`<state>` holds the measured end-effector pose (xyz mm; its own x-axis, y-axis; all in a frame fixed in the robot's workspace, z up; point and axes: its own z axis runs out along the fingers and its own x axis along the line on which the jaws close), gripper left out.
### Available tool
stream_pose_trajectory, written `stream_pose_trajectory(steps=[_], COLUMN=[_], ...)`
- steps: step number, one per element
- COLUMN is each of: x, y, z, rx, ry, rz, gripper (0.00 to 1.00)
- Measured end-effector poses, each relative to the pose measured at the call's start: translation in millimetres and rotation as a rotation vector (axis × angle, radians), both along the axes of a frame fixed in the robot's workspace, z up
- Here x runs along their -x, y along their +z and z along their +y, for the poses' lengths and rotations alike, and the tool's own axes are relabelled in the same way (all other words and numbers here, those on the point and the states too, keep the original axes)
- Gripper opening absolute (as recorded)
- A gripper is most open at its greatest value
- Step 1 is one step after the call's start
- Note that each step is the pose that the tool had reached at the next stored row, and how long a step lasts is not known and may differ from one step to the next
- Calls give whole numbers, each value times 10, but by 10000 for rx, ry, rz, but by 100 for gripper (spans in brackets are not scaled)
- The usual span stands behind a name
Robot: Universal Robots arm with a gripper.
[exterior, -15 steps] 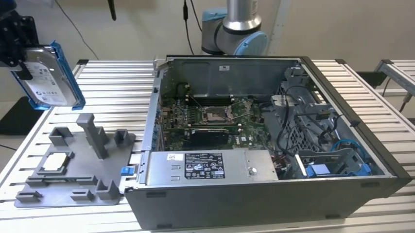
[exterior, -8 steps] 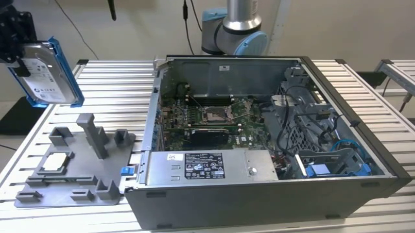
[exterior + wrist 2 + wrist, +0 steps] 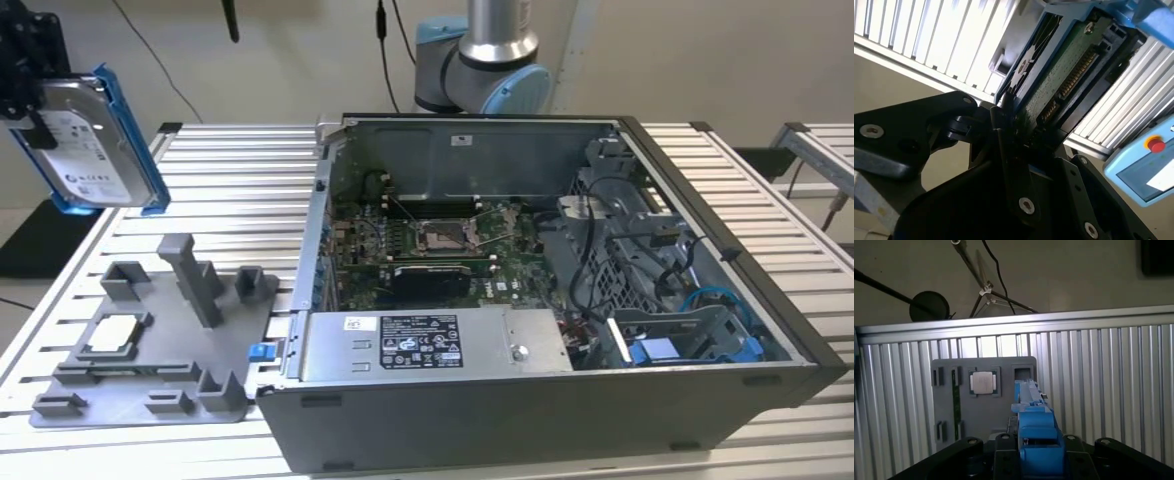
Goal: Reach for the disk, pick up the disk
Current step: 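Pick up the disk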
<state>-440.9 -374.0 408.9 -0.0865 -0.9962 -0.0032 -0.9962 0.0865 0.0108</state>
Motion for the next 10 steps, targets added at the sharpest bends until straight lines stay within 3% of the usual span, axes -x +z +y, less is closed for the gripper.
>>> stream_pose_trajectory(steps=[10], x=[0], y=[192], z=[-1], rx=[0], ry=[1], rz=[-1], gripper=[0])
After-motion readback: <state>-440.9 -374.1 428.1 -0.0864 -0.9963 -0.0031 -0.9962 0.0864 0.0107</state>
